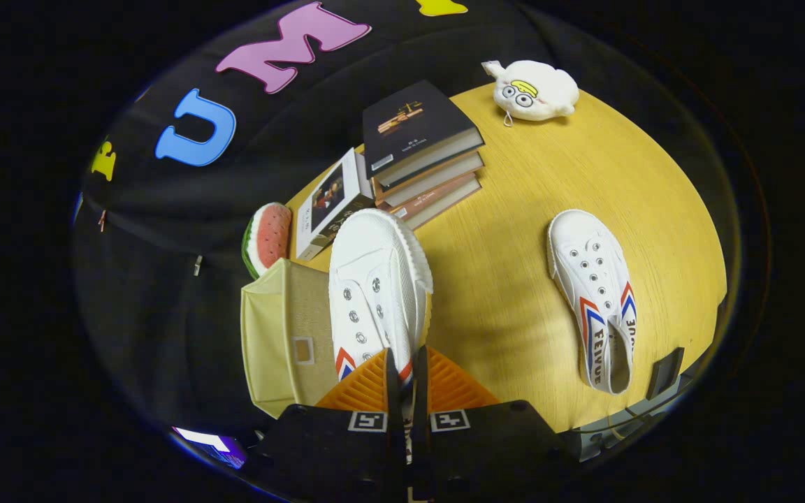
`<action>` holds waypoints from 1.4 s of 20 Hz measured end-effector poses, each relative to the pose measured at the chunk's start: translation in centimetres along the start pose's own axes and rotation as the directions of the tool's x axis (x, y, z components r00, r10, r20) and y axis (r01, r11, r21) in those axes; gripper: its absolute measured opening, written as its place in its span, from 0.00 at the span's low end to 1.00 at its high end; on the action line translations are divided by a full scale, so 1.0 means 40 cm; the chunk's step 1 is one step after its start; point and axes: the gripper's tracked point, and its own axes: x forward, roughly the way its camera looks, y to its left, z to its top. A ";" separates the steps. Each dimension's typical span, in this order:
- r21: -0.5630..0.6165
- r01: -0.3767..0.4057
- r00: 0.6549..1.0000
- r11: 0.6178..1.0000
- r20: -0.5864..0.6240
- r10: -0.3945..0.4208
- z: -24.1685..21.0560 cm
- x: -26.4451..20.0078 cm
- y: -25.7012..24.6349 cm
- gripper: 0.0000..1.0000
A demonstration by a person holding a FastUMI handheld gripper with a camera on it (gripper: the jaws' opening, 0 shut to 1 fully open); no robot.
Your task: Open the storage box then place both shoes into the box .Put the left shoe in first, then the right shoe, with the right side of both shoes facing outward in a uniform manner.
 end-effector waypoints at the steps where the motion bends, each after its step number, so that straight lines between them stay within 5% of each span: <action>1: 0.003 -0.021 1.000 1.000 0.016 0.021 0.003 -0.015 0.041 0.08; 5: 0.024 -0.117 0.992 0.993 0.045 0.116 -0.030 -0.081 0.203 0.08; 15: -0.027 -0.209 0.978 0.978 -0.008 0.209 -0.130 0.060 0.488 0.08; 28: -0.003 -0.115 0.992 0.993 -0.052 0.114 -0.206 0.257 0.556 0.08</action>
